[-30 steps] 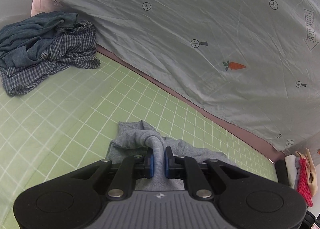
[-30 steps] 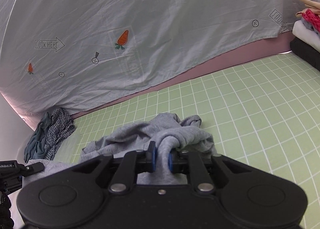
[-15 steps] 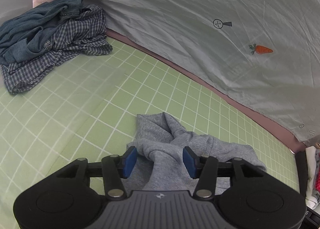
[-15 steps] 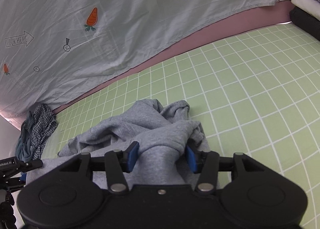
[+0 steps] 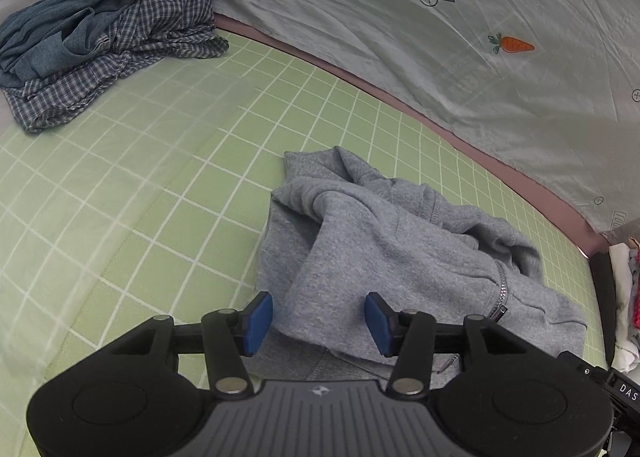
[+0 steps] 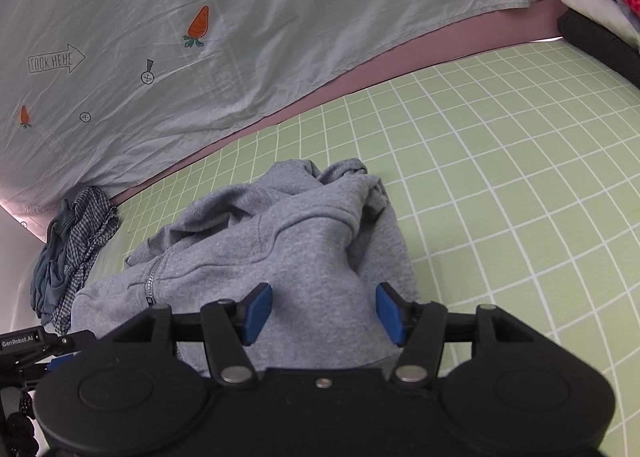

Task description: Fold clothes

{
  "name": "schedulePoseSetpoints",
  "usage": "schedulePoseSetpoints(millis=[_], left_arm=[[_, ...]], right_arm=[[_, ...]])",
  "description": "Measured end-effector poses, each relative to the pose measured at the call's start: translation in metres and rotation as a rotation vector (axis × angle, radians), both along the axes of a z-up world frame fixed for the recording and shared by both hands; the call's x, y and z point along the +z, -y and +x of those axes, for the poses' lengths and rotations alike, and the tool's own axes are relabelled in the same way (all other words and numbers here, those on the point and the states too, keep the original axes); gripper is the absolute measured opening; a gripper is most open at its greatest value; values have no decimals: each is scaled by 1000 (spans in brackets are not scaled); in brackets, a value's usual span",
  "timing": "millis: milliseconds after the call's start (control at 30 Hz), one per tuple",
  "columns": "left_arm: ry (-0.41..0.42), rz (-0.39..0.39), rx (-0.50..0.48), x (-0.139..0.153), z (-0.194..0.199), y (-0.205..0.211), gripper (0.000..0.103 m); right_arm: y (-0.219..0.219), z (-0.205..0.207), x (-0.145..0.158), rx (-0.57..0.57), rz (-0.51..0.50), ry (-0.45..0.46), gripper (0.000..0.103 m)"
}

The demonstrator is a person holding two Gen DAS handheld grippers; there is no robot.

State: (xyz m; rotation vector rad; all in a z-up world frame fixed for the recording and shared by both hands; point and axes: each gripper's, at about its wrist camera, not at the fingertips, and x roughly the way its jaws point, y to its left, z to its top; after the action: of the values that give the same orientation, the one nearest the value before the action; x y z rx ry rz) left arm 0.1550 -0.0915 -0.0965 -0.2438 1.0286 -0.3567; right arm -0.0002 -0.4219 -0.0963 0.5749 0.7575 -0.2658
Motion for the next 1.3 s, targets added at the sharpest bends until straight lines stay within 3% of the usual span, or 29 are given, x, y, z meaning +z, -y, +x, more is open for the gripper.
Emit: schedulePoseSetpoints(millis=[67, 133, 167, 233, 267, 467, 567, 633, 700, 733, 767, 833, 867, 933, 1133, 1300], left_arm=[[11, 3, -30, 2, -1, 3, 19], [12, 9, -54, 3, 0, 7, 11], [17, 8, -59, 5, 0, 8, 9], [24, -17, -59, 10, 3, 7, 8], [27, -34, -57, 12, 4, 6, 7], [104, -129, -52, 42, 41, 8, 7], [153, -158, 37, 51, 78, 14, 10], [166, -144, 115, 53, 98, 14, 17], [190, -115, 154, 59, 110, 11, 29], [204, -102, 160, 61, 112, 9, 44], [213, -91, 156, 62, 111, 7, 66], [218, -53, 143, 57, 103, 1, 85], [207, -30, 124, 51, 99, 0, 85], [167, 18, 94, 37, 91, -1, 85], [24, 106, 22, -11, 73, 4, 85], [-14, 153, 13, -29, 71, 14, 85]], right_arm=[[-3, -1, 0, 8, -12, 5, 52], [-5, 0, 0, 25, -20, 4, 44], [-6, 2, 0, 34, -19, 2, 33], [-6, 4, 0, 54, -21, 3, 15], [-6, 5, 1, 61, -25, 12, 12], [13, 26, 23, 48, -32, 84, 8], [27, 53, 39, 45, -73, 131, 9], [34, 75, 49, 19, -131, 153, 12], [43, 91, 59, -25, -184, 159, 25], [46, 95, 63, -38, -195, 168, 36], [49, 98, 67, -51, -207, 177, 42], [51, 98, 71, -56, -225, 185, 53], [50, 97, 69, -53, -233, 174, 63], [47, 93, 58, -38, -238, 134, 73], [34, 85, 10, 3, -151, -9, 75], [33, 90, -12, -3, -115, -66, 77]])
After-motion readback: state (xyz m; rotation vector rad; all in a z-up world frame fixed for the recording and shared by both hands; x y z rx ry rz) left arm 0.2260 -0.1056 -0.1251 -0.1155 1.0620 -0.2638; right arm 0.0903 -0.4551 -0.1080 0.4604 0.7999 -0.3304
